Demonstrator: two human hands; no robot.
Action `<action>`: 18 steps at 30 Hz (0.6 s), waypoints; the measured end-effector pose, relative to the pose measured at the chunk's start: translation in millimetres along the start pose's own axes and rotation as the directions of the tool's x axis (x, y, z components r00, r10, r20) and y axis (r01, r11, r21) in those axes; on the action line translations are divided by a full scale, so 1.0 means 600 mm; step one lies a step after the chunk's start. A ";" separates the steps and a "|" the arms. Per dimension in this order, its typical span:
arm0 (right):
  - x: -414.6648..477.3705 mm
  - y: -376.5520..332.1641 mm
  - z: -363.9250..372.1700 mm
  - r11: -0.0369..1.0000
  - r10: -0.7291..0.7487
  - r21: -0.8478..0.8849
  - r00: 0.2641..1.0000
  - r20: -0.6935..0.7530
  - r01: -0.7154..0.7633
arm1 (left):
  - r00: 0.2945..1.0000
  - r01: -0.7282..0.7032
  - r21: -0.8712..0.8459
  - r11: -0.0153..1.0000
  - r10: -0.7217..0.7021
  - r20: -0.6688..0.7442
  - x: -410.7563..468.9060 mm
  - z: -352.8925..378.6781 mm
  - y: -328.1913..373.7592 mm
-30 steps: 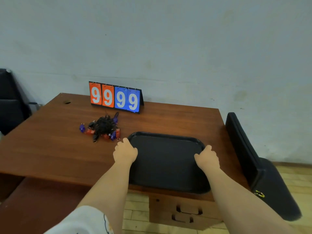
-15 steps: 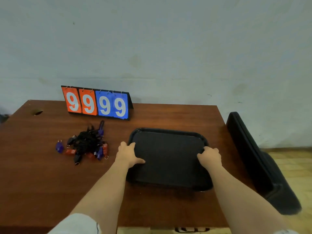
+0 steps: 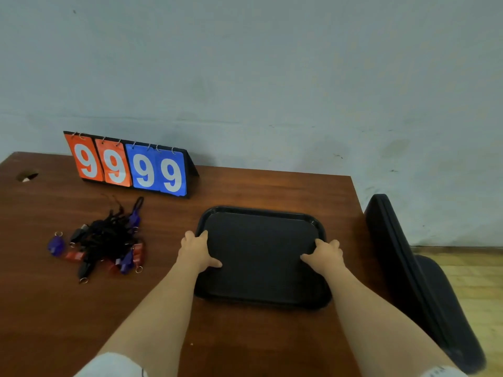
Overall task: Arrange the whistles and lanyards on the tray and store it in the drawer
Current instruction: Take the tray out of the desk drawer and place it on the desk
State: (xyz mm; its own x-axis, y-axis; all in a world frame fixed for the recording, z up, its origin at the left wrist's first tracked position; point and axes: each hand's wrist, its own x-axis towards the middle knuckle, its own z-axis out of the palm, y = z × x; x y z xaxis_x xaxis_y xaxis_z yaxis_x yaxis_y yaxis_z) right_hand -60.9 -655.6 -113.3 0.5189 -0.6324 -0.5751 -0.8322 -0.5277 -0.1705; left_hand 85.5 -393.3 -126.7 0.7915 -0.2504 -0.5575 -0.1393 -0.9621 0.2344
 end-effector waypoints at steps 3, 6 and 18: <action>0.011 0.000 0.003 1.000 -0.019 -0.013 1.000 -0.017 0.019 | 0.999 0.026 0.030 0.999 -0.025 -0.025 0.003 0.006 0.002; 0.013 0.001 0.012 0.999 -0.029 -0.046 0.999 -0.037 0.028 | 0.999 0.047 0.048 0.998 -0.046 -0.019 0.001 0.010 0.002; -0.033 -0.085 0.047 0.877 -0.379 -0.294 0.923 0.061 0.380 | 0.987 -0.158 0.332 0.930 0.156 0.034 -0.028 0.043 0.092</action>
State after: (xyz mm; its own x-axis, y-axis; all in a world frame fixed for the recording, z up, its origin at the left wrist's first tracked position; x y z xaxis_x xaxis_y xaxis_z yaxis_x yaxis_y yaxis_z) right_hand -34.3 -600.6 -115.7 0.7825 -0.3490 -0.5156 -0.4754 -0.8697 -0.1329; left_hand 49.1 -445.1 -125.0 0.7395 -0.4008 -0.5408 -0.4522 -0.8909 0.0418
